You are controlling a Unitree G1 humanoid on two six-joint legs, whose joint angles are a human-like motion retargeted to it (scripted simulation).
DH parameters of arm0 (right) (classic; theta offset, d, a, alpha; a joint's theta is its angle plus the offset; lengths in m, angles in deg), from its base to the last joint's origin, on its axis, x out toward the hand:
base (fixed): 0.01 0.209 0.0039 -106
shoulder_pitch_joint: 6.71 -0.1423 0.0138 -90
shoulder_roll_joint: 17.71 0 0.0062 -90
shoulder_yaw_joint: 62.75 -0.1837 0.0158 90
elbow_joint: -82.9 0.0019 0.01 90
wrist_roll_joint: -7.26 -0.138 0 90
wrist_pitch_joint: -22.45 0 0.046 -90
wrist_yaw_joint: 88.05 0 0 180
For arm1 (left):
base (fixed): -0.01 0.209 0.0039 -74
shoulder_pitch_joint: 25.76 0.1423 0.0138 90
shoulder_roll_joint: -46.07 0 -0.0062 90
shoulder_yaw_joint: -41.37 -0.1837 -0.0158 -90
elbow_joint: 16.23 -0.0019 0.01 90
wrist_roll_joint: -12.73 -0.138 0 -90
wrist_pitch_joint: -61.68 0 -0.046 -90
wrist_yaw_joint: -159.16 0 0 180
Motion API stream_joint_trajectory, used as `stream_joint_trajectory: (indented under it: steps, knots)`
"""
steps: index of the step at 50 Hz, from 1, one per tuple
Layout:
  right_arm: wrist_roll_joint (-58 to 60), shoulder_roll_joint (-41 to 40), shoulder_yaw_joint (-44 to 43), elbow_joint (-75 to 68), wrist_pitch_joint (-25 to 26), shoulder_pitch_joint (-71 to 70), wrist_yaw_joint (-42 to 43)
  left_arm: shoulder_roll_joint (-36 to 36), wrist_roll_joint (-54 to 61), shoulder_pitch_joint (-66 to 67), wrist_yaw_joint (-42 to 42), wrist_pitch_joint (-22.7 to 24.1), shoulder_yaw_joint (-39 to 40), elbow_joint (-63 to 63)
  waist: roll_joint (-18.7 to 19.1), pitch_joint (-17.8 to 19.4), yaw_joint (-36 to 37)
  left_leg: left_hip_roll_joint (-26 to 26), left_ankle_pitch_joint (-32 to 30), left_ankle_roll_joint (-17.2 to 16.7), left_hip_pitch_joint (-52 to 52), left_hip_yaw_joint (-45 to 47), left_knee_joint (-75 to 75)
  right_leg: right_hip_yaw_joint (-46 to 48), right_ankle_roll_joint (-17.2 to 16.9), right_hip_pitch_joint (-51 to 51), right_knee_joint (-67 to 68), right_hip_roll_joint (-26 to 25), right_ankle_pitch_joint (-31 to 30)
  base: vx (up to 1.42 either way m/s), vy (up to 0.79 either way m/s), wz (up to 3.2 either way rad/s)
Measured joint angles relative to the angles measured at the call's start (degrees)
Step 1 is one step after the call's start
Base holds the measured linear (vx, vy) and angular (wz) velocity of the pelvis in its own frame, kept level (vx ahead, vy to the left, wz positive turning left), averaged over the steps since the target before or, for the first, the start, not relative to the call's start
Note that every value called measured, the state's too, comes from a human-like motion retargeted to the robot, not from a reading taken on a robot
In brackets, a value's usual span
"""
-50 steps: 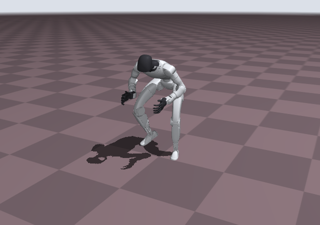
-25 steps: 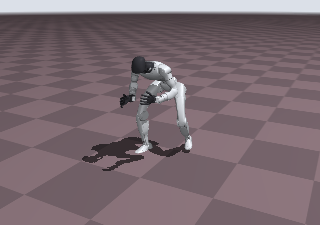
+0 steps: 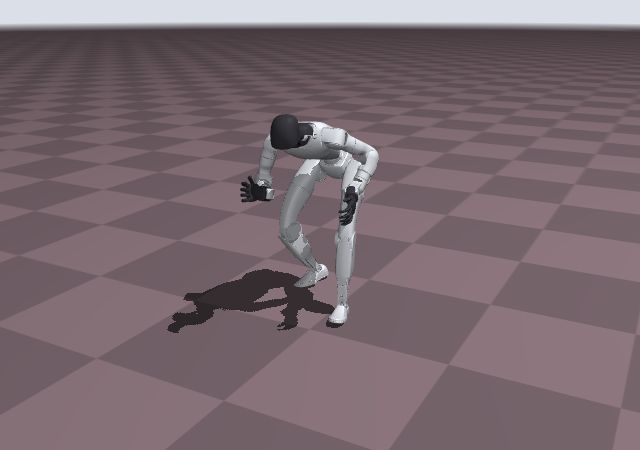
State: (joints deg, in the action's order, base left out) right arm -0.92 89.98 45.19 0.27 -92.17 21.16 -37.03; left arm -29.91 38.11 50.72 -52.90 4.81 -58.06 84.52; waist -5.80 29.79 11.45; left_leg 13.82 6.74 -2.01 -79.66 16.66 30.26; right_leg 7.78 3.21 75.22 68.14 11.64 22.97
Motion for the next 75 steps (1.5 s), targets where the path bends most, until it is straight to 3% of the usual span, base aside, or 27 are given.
stream_joint_trajectory:
  steps: [3, 7, 10, 15, 18, 23, 25, 27, 29, 33, 39, 42, 47, 54, 57, 60, 65, 67, 70, 73, 75]
  knots:
    - [-2.1, -1.0, -2.0, -0.3, -0.5, 5.2, -0.7, 0.6, 1.3, -5.8, -0.4, 0.7, -3.2, -1.3, -1.1, 0.0, -0.8, 0.2, 0.6, 1.0, 0.1, -0.5, 4.7, -0.8, 0.8, 1.7, 6.3, 1.5, -6.6, 0.49, 0.24, -0.2]
    - [-4.3, -1.7, -6.4, -1.3, 0.6, 13.9, -2.0, 1.5, 1.8, -17.5, -1.4, 1.0, -8.6, -2.8, -2.1, 0.0, -2.3, -0.1, 6.0, 3.2, 0.7, -1.6, 11.7, -3.0, 0.7, 7.5, 15.8, 2.5, -19.1, 0.47, 0.24, -0.14]
    - [-5.9, -2.6, -9.7, -1.9, 0.3, 20.2, -2.8, 2.4, 0.1, -27.9, -2.7, 0.7, -11.9, -4.1, -2.3, 0.0, -3.4, 0.2, 10.6, 4.3, 1.5, -2.2, 16.9, -2.2, 1.2, 10.7, 15.7, 2.4, -18.4, 0.43, 0.19, -0.2]
    - [-7.7, -4.2, -13.1, -1.9, 0.5, 27.4, -5.3, 4.0, -4.4, -44.8, -4.7, -0.3, -15.3, -5.9, -2.2, 0.0, -6.7, 0.0, 16.0, 4.1, 3.8, -2.9, 21.8, 3.0, 0.7, 12.1, -1.1, 2.1, -17.3, 0.39, 0.14, 0.0]
    - [-7.6, -5.1, -12.6, -2.1, 1.8, 28.6, -6.2, 5.4, -8.1, -53.4, -4.0, -3.9, -17.5, -6.7, -2.4, 0.0, -9.4, -0.9, 17.9, 3.6, 5.3, -2.8, 22.6, 6.1, 0.5, 10.7, -17.6, 1.5, -18.0, 0.38, 0.07, 0.32]
    - [-6.1, -4.3, -15.4, -1.5, 3.6, 30.9, -8.2, 5.5, -10.5, -61.9, -4.6, -2.5, -18.2, -6.5, -0.2, 0.0, -13.2, -4.1, 22.0, 2.7, 7.4, -3.4, 26.6, 6.0, -3.6, 6.3, -41.2, 1.0, -20.3, 0.43, 0.01, 0.79]
    - [-5.5, -4.7, -15.8, -1.6, 4.0, 30.3, -8.5, 5.7, -11.4, -63.2, -4.1, -2.1, -18.8, -6.6, 0.4, 0.0, -14.3, -5.2, 23.6, 3.2, 8.1, -3.7, 28.2, 3.7, -5.6, 4.9, -45.4, 0.4, -24.5, 0.45, -0.08, 0.7]
    - [-5.6, -6.2, -14.0, -2.4, 4.7, 27.5, -7.9, 6.5, -13.0, -63.4, -2.3, -4.8, -20.7, -7.5, 0.0, 0.0, -14.7, -5.5, 25.0, 4.4, 8.8, -3.6, 29.0, 2.6, -5.6, 4.2, -46.2, 0.1, -29.5, 0.45, -0.12, 0.33]
    - [-4.2, -5.5, -15.9, -1.7, 3.8, 26.8, -7.8, 6.8, -10.6, -61.1, -3.1, -0.4, -19.5, -6.9, 1.9, 0.0, -13.9, -5.0, 27.1, 4.3, 9.8, -3.8, 31.0, 3.3, -6.1, 4.5, -42.5, 0.8, -30.7, 0.49, -0.12, 0.04]
    - [-3.5, -5.2, -14.8, -1.0, 2.9, 22.2, -6.9, 8.0, -7.4, -53.1, -0.6, 0.6, -20.1, -8.5, 4.7, 0.0, -12.4, -3.2, 27.7, 4.7, 10.2, -4.8, 36.4, 3.6, -4.8, 5.9, -33.8, 1.4, -28.8, 0.49, -0.19, 0.06]
    - [-5.5, -4.1, -9.6, -1.4, 0.7, 14.3, -6.3, 10.4, -2.8, -33.5, 3.1, -1.8, -18.4, -12.1, 7.6, 0.0, -11.7, 0.0, 13.2, 2.7, 2.4, -7.9, 54.3, 2.4, 1.2, 6.7, -20.1, 3.1, -19.7, 0.49, -0.22, 0.38]
    - [-6.1, -3.1, -7.3, -1.5, -0.4, 10.9, -5.6, 11.0, -0.2, -23.6, 3.9, -2.4, -16.5, -13.7, 8.2, 0.0, -11.2, 2.9, 12.5, 4.3, -1.4, -6.3, 57.2, 2.5, 2.7, 6.0, -15.0, 4.5, -14.7, 0.46, -0.19, 0.44]
    - [-6.4, -0.7, -3.1, -1.5, -1.9, 5.5, -4.4, 11.2, 5.7, -9.6, 6.6, -1.5, -11.7, -14.1, 7.9, 0.0, -9.0, 2.2, 12.9, 4.4, -4.7, -3.5, 42.6, 2.8, 2.4, 3.6, -10.6, 5.3, -9.2, 0.43, -0.14, 0.14]
    - [-3.2, 1.3, 1.0, -2.3, 0.7, -0.6, -3.8, 10.1, 8.1, -1.1, 7.5, -2.1, -7.1, -13.8, 5.1, 0.0, -3.0, -0.7, 6.6, 1.0, 1.4, 1.8, 4.2, 2.7, 0.9, -0.1, -8.7, 2.6, -5.5, 0.45, -0.02, -0.6]
    - [-1.8, 0.3, 1.0, -2.7, 1.2, -0.5, -3.6, 8.2, 7.7, -1.9, 7.1, -1.9, -7.2, -14.6, 3.1, 0.0, -0.7, -1.6, 4.4, 0.5, 5.8, 2.6, -4.7, 2.1, 0.6, -2.1, -8.3, 1.2, -4.2, 0.51, 0.13, -0.92]
    - [-0.9, -1.5, -0.4, -3.2, 0.8, 2.1, -3.4, 5.9, 7.1, -5.7, 7.1, -1.1, -8.2, -16.3, 1.5, 0.0, -0.4, -1.3, 3.0, 1.2, 7.3, 2.9, -3.4, 1.5, 0.7, -3.9, -6.8, 1.1, -2.9, 0.5, 0.2, -0.49]
    - [-4.8, -3.7, -4.6, -3.4, 0.4, 11.3, -3.4, 1.4, 6.1, -18.1, 3.9, -0.8, -12.5, -18.2, -0.4, 0.0, -1.1, 0.1, 5.6, 3.1, 6.2, 2.0, 6.8, 0.5, 2.1, 0.7, 5.3, 3.9, -13.2, 0.47, 0.25, -0.35]
    - [-7.8, -6.6, -3.6, -4.6, 1.5, 12.8, -3.6, 2.2, 2.5, -25.1, 3.6, -5.9, -15.0, -19.1, -2.8, 0.0, -1.6, 1.2, 7.4, 4.0, 5.8, 1.6, 9.2, 1.2, 3.9, 4.4, 8.6, 4.4, -17.4, 0.42, 0.24, -0.68]
    - [-9.0, -4.9, -8.8, -2.6, -1.2, 21.5, -6.1, 0.7, 0.7, -33.2, -0.6, -1.1, -15.0, -17.2, -1.6, 0.0, -2.9, 0.7, 12.6, 3.1, 6.4, 0.8, 16.2, 2.9, 3.9, 6.7, 11.3, 8.0, -14.5, 0.45, 0.26, -0.05]
    - [-12.3, -7.7, -8.0, -2.8, 0.1, 23.1, -6.9, 2.7, -6.5, -44.8, -1.0, -8.5, -18.3, -18.8, -4.4, 0.0, -4.6, 1.7, 15.1, 3.7, 6.1, 1.0, 19.2, 5.4, 5.1, 9.8, 2.8, 6.5, -14.4, 0.35, 0.16, -0.31]
    - [-12.5, -8.3, -9.1, -2.8, 0.3, 24.2, -7.5, 3.1, -9.4, -51.8, -2.6, -9.9, -19.2, -18.6, -5.3, 0.0, -6.0, 1.5, 16.9, 3.6, 6.1, 1.3, 21.5, 6.5, 4.4, 11.0, -4.9, 5.6, -16.1, 0.36, 0.15, -0.02]
